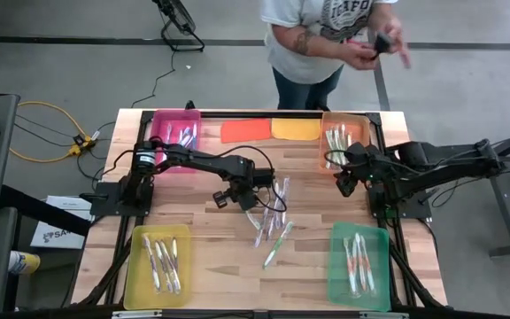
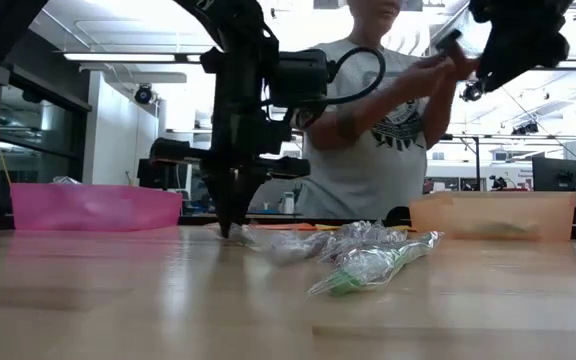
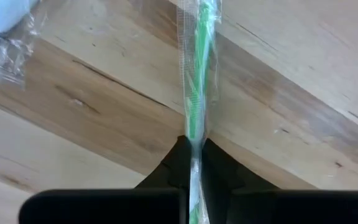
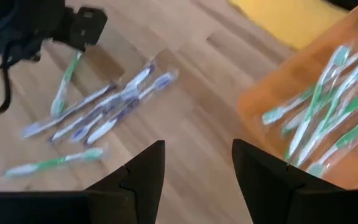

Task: Pick & Place Toothbrushes
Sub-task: Put the green toothbrush into the orange bin, then put the purple toothbrush into the yellow bin

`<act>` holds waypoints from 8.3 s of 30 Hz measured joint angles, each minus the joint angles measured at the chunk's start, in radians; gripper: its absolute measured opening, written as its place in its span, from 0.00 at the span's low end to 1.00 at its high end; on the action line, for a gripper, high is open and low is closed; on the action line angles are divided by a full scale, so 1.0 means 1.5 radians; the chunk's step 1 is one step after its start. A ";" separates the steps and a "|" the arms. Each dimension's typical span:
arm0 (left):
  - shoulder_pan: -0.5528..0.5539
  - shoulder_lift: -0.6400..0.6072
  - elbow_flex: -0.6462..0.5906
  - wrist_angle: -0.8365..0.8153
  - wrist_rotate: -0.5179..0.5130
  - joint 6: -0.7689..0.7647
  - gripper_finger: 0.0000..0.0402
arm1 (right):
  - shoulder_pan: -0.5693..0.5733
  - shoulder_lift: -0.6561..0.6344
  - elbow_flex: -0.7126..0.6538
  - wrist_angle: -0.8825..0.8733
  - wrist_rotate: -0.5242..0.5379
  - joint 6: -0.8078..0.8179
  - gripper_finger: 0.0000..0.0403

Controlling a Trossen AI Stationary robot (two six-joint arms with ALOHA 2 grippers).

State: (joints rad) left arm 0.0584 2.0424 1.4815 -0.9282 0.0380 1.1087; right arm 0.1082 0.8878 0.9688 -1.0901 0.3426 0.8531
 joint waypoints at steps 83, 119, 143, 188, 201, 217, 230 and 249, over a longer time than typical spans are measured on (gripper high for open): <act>0.188 0.167 0.352 0.577 0.192 -0.066 0.01 | 0.312 -0.149 0.000 0.021 0.531 0.202 0.45; 0.185 0.049 0.353 0.583 0.479 -0.481 0.01 | 0.102 0.002 0.000 0.535 0.398 -0.408 0.75; 0.186 0.049 0.353 0.585 0.487 -0.516 0.15 | 0.089 -0.004 0.000 0.538 0.361 -0.407 0.04; 0.355 -0.400 -0.002 0.084 0.251 -0.178 0.06 | -0.636 0.278 0.076 0.049 -0.124 -0.211 0.04; 0.367 -0.541 -0.270 0.265 0.300 -0.223 0.06 | -0.654 0.378 0.076 0.048 -0.166 -0.202 0.12; 0.367 -0.589 -0.373 0.344 0.302 -0.268 0.06 | -0.653 0.357 0.076 0.020 -0.183 -0.181 0.46; 0.333 -0.573 -0.373 0.406 0.250 -0.287 0.20 | -0.608 0.185 0.076 0.017 -0.182 -0.180 0.51; 0.042 -0.354 -0.373 0.653 0.093 -0.465 0.50 | -0.376 -0.045 0.076 -0.004 -0.179 -0.167 0.51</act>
State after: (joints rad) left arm 0.1217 1.5115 0.9226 0.0506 0.1780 0.4115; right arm -0.4558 0.8201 1.0821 -1.0963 0.0742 0.6020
